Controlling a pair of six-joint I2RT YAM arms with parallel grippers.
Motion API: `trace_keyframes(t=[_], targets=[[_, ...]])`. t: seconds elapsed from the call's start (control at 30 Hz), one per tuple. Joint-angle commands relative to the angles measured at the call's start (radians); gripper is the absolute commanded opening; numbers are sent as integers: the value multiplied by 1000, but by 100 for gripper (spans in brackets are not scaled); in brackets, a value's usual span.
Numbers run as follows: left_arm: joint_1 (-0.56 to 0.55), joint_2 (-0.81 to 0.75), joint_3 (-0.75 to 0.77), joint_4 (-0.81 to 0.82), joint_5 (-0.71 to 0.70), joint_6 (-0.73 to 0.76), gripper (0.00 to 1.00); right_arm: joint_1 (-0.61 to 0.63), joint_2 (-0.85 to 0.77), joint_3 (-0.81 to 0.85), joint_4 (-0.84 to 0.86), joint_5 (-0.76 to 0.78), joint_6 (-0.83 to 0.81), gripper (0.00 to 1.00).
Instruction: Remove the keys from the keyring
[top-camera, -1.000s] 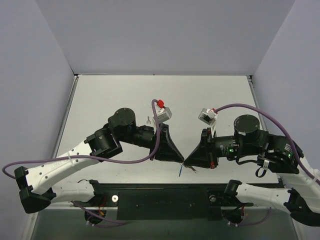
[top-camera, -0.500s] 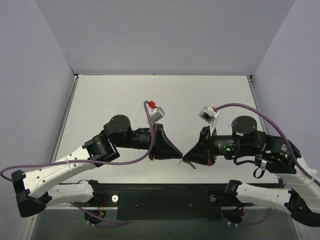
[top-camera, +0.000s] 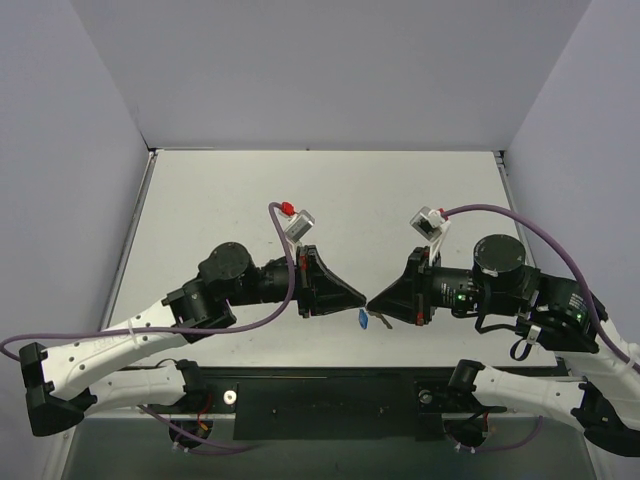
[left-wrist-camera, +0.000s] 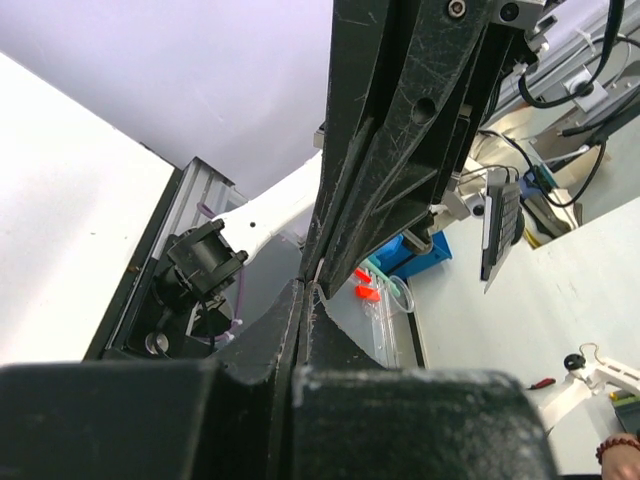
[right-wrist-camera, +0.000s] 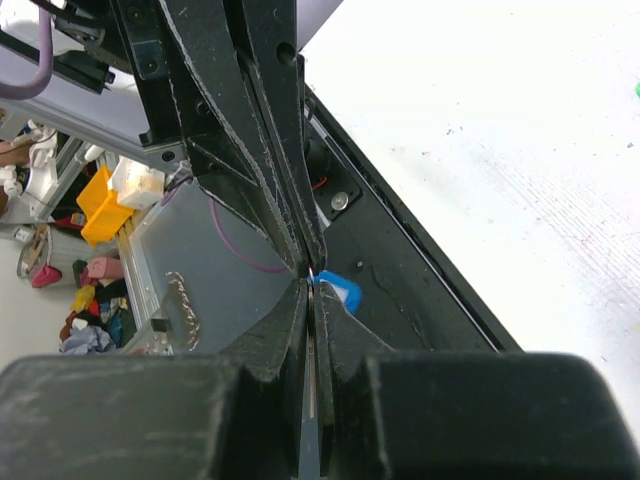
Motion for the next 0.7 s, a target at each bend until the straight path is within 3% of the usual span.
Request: trace_keyframes(t=[0.0,0.37,0.67], targets=[[-41,-27,-8,96,-64,-40,0,0,1,-18,67,83,18,0],[-110,-70,-132,246,-234,-110,0,-1,-19,-34,80,129,30,0],[-180,-52,-145,291,-366,-118,0,-1,-44,-52,86,163,49,0]])
